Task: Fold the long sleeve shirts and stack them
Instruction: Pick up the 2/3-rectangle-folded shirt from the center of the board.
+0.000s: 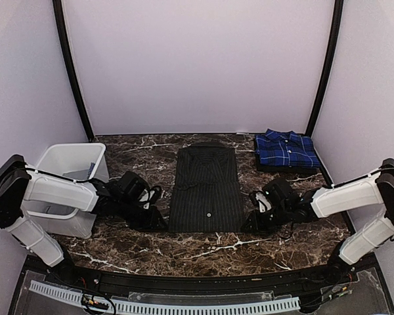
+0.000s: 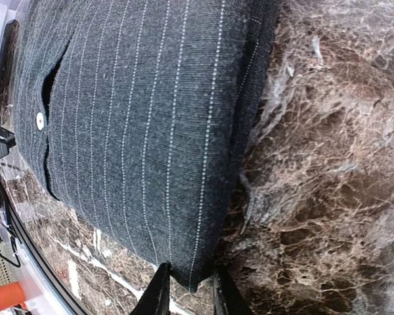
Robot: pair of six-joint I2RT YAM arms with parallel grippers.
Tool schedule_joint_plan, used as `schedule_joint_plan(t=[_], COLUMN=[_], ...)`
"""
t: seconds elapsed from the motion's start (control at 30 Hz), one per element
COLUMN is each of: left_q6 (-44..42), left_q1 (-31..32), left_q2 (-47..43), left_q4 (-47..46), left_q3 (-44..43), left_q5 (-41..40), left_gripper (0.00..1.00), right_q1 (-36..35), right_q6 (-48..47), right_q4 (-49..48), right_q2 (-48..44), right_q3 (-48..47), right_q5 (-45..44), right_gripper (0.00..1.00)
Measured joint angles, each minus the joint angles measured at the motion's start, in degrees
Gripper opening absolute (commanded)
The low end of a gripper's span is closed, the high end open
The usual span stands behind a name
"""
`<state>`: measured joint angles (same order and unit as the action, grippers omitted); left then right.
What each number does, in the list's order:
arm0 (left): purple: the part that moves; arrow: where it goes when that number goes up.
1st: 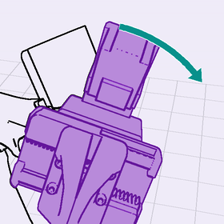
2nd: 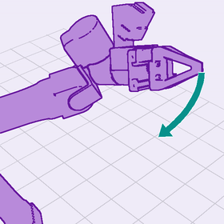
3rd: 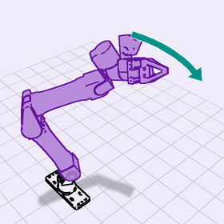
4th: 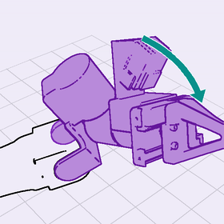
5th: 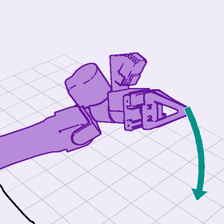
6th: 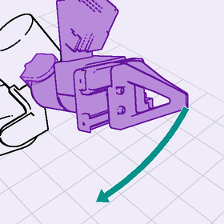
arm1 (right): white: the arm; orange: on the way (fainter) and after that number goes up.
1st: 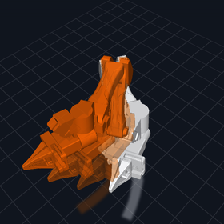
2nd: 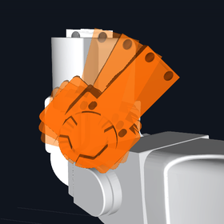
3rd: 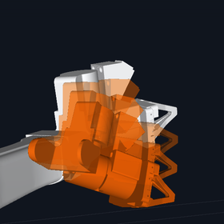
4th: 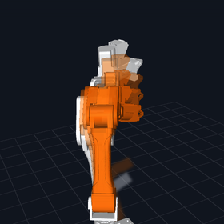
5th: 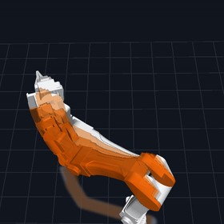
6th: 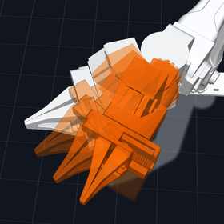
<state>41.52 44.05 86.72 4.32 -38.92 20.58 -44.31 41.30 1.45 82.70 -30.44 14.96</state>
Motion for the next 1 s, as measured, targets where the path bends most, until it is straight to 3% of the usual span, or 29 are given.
schedule_joint_plan(t=[0.67, 0.77, 0.93, 1.0], left_q6=[0.37, 0.7, 1.51, 1.49], left_q1=[1.64, 1.97, 2.12, 2.14], left_q2=[5.29, 5.9, 7.02, 7.08], left_q4=[-4.46, -4.81, -4.7, -4.42], left_q3=[-1.31, -1.66, -2.34, -2.4], left_q5=[1.22, 1.29, 1.14, 0.96], left_gripper=[0.27, 0.19, 0.05, 0.01], right_q1=[-0.33, -0.33, -0.52, -0.81], right_q6=[0.98, 1.05, 0.9, 1.07], right_q4=[-1.4, -1.49, -1.66, -1.77], right_q2=[-0.09, -0.09, -0.04, -0.07], right_q3=[0.63, 0.68, 0.79, 0.79], right_q5=[-0.9, -0.9, -1.09, -1.14], right_gripper=[0.16, 0.14, 0.0, 0.0])
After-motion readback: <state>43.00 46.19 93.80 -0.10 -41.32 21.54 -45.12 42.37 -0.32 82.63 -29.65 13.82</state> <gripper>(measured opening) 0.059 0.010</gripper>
